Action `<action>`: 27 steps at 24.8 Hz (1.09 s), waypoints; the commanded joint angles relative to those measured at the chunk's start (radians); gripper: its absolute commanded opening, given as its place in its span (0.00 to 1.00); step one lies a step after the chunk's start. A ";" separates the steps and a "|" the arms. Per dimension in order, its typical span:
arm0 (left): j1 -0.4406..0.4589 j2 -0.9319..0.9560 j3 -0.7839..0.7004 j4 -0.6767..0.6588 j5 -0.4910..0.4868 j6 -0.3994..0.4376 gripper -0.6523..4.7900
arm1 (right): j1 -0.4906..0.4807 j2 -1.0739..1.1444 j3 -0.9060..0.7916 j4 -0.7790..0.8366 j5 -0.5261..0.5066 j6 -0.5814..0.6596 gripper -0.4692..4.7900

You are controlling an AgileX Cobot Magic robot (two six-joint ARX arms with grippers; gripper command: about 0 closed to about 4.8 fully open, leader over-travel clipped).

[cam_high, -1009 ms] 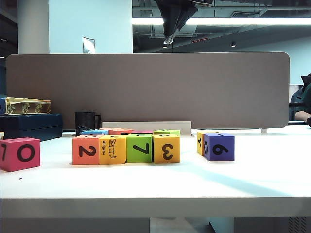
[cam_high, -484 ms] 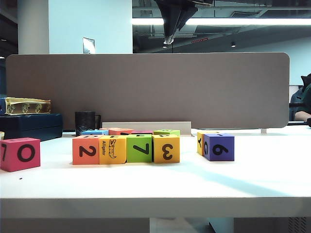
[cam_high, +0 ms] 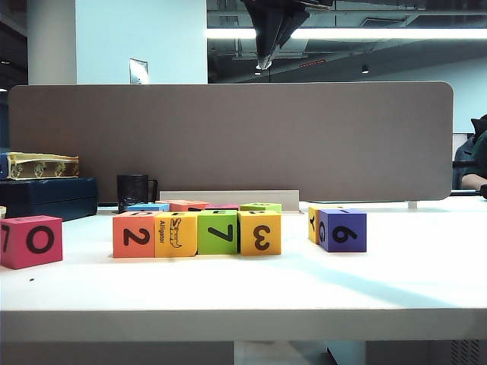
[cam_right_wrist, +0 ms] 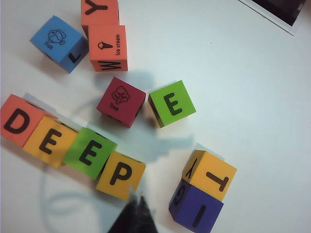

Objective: Select the appropriate blocks from the scattered letter blocks on the table and arrange them in a row to spell out "DEEP".

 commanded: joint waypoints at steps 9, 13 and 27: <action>0.001 0.001 0.000 -0.004 0.001 -0.003 0.16 | 0.002 -0.005 0.003 0.014 0.002 0.002 0.09; 0.001 0.001 0.000 -0.004 0.001 -0.003 0.16 | 0.001 -0.008 0.002 0.032 0.003 -0.011 0.09; 0.001 0.001 0.000 -0.004 0.001 -0.003 0.16 | -0.089 -0.409 -0.708 0.869 0.009 -0.037 0.09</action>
